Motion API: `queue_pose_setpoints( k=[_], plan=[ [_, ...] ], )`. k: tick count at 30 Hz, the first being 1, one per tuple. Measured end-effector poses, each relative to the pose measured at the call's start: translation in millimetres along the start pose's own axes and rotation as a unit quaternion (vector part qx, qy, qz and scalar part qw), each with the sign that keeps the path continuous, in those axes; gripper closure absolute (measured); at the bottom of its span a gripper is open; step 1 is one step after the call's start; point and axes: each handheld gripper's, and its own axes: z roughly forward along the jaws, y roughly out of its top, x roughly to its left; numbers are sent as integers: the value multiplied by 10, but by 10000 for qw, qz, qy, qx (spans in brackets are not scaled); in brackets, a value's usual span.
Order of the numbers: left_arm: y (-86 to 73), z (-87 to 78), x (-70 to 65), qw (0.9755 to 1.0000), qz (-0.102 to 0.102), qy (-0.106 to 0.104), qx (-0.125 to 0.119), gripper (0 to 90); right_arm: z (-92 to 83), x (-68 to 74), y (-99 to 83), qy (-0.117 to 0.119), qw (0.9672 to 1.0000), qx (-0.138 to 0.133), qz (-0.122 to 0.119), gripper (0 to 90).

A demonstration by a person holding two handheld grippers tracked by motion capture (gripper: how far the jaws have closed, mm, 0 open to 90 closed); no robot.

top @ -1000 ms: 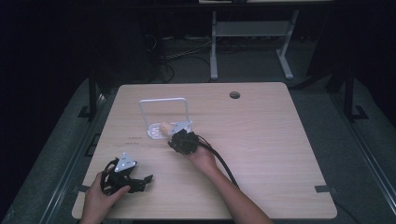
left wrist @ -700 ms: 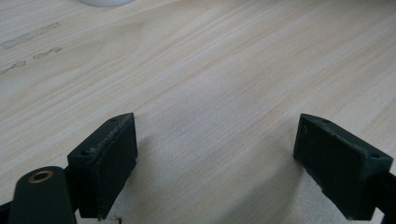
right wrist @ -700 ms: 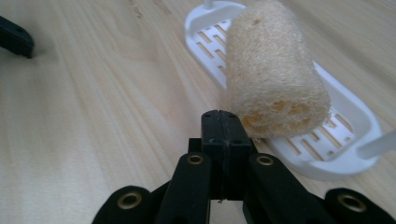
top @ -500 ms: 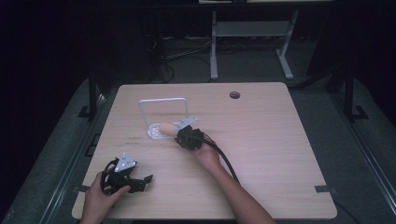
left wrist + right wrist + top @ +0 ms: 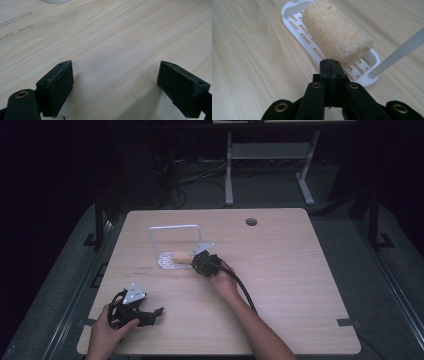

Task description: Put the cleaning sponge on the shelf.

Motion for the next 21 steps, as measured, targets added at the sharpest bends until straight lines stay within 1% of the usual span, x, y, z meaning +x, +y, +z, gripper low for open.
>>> queue_pose_setpoints(
  k=[11,14,21],
  plan=[
    [0,0,0,10000,-1,0,-1,131,15,-51,-8,-71,10000,43,28,895],
    [0,0,0,10000,0,0,0,131,7,-47,-8,-29,10000,31,81,891],
    [0,0,0,10000,0,0,0,130,-49,-47,-33,89,9999,-14,68,867]
  ],
)
